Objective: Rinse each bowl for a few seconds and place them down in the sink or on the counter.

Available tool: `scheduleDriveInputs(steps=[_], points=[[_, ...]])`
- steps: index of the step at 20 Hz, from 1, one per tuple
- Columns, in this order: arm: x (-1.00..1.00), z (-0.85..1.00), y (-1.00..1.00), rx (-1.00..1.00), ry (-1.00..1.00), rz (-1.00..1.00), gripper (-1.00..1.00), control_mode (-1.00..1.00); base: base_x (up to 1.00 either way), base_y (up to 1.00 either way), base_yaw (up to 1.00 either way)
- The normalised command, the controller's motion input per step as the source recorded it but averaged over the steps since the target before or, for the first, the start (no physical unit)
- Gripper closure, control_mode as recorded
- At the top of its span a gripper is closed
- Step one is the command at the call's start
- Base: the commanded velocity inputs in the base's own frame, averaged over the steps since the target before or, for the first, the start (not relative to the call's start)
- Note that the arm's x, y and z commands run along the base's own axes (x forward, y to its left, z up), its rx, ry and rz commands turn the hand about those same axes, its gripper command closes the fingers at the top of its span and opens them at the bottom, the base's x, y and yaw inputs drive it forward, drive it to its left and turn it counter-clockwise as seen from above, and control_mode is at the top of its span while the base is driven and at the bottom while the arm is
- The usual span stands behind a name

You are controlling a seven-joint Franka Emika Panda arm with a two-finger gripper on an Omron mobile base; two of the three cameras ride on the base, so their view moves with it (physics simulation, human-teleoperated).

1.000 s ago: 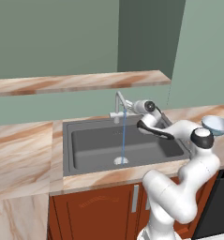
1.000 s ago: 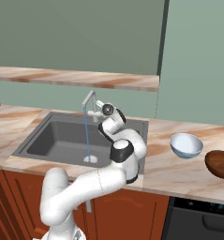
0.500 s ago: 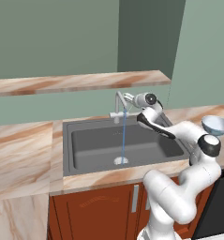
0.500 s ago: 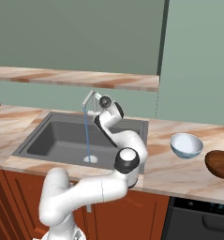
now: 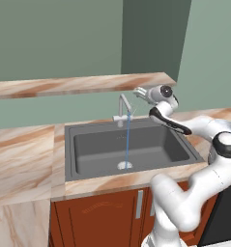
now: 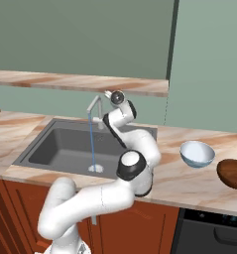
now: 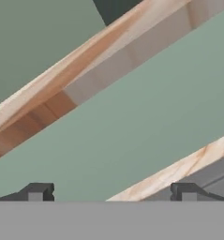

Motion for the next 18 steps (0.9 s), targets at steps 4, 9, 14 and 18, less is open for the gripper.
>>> scheduleDriveInputs(steps=[4,9,14,18], points=[[-0.44,0.31,-0.36,0.04,0.07,0.00,-1.00,-1.00,0.00,0.00,0.00],[-0.46,0.24,-0.32,0.05,0.06,-0.02,-1.00,-1.00,0.00,0.00,0.00],[-0.37,0.20,-0.24,0.04,0.06,-0.05,-1.00,-1.00,0.00,0.00,0.00],[-0.34,0.26,-0.25,0.04,0.04,-0.06,-1.00,-1.00,0.00,0.00,0.00]])
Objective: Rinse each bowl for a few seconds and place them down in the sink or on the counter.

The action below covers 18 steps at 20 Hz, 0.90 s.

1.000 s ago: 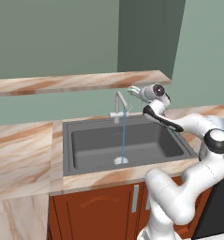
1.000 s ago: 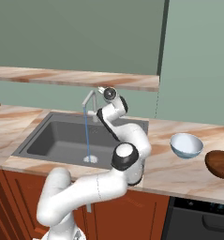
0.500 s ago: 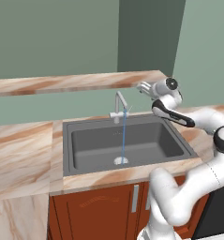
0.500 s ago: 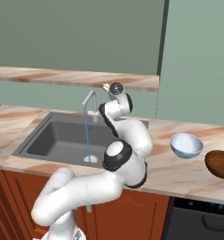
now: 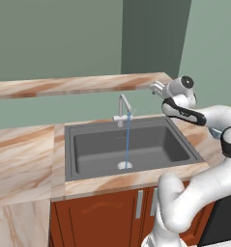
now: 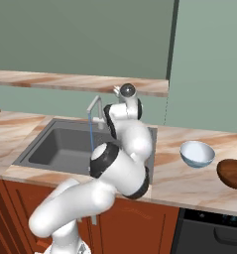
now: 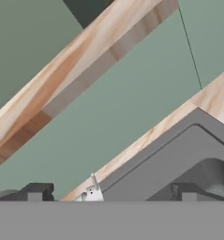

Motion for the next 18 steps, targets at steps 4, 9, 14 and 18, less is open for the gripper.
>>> scheduleDriveInputs(steps=[4,9,14,18], points=[[-0.36,0.26,-0.26,0.03,0.04,-0.05,-1.00,-1.00,0.00,0.00,0.00],[-0.33,0.21,-0.23,0.02,0.05,-0.06,-1.00,-1.00,0.00,0.00,0.00],[-0.34,0.17,-0.24,0.00,0.06,-0.05,-1.00,-1.00,0.00,0.00,0.00],[-0.33,0.15,-0.27,-0.02,0.06,-0.01,-1.00,-1.00,0.00,0.00,0.00]])
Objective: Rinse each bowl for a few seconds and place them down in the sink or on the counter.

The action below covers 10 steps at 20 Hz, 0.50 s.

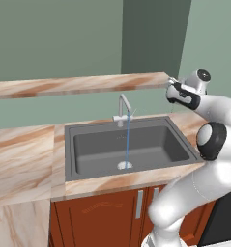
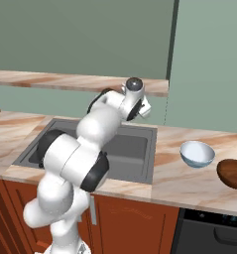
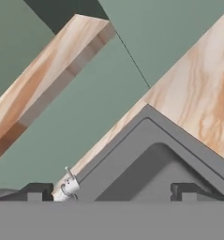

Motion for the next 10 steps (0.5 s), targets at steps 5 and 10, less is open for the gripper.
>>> scheduleDriveInputs(steps=[5,10], points=[[-0.28,0.10,-0.29,-0.05,0.08,0.00,-1.00,-1.00,0.00,0.00,0.00],[-0.31,0.09,-0.23,-0.07,0.08,0.00,-1.00,-1.00,0.00,0.00,0.00]])
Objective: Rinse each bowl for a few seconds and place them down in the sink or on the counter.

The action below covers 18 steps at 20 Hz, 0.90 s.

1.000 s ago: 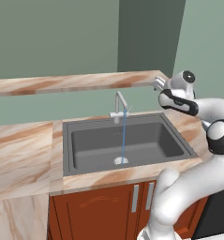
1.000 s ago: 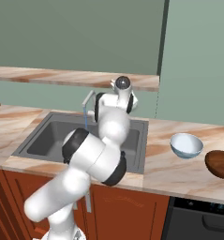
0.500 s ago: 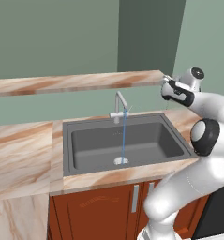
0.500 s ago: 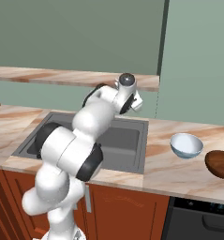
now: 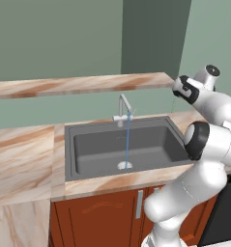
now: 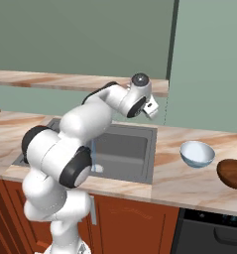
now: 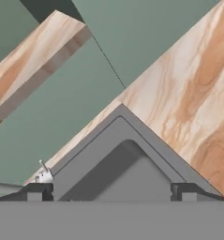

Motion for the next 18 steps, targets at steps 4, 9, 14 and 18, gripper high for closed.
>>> scheduleDriveInputs(steps=[4,9,14,18], points=[[-0.37,0.04,-0.17,-0.03,0.08,-0.01,-1.00,-1.00,0.00,0.00,0.00],[-0.40,0.00,-0.21,0.00,0.06,-0.04,-1.00,-1.00,0.00,0.00,0.00],[-0.31,0.01,-0.18,-0.04,0.02,0.01,-1.00,-1.00,0.00,0.00,0.00],[-0.17,-0.04,-0.17,-0.11,0.01,0.05,-1.00,-1.00,0.00,0.00,0.00]])
